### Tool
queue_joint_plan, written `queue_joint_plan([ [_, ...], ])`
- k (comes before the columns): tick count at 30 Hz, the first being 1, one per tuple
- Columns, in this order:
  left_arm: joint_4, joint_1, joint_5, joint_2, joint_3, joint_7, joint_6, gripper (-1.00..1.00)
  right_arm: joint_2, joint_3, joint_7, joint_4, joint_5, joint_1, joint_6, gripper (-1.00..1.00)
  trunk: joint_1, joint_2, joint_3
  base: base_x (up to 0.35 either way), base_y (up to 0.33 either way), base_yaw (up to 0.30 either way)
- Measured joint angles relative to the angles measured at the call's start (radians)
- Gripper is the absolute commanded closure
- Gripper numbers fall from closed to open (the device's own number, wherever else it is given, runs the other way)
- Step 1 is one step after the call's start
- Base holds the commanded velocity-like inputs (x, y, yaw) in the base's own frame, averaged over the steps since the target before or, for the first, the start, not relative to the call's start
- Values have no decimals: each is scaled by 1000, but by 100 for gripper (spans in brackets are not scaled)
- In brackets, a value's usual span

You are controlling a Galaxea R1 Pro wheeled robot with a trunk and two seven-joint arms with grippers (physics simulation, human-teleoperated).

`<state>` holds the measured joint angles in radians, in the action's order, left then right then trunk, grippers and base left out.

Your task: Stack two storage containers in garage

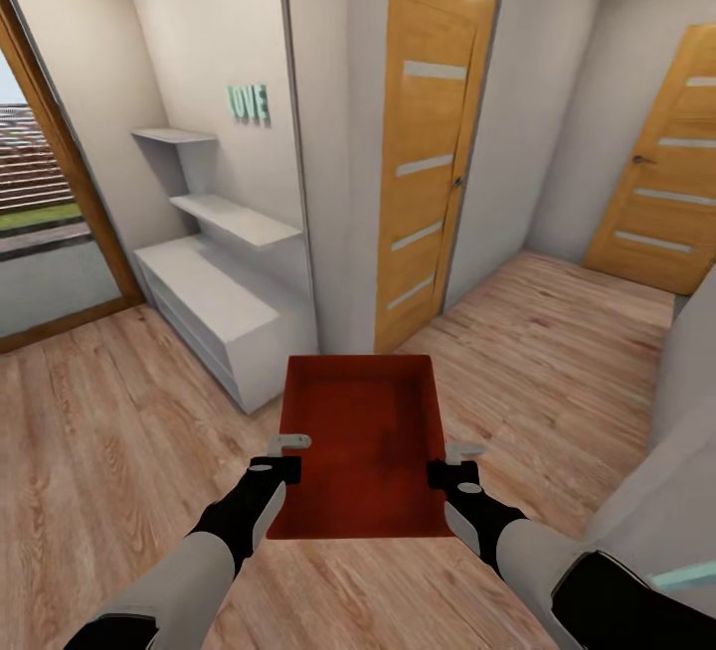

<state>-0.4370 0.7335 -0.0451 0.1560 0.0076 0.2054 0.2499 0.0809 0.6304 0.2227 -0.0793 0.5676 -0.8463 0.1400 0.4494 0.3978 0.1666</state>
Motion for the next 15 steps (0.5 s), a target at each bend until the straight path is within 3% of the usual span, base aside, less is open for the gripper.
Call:
queue_joint_plan([
  [15, -1, 0, -1, 0, 0, 0, 1, 100, 0, -1, 0, 0, 0, 0, 0, 100, 0, 0, 0, 1, 0, -283],
])
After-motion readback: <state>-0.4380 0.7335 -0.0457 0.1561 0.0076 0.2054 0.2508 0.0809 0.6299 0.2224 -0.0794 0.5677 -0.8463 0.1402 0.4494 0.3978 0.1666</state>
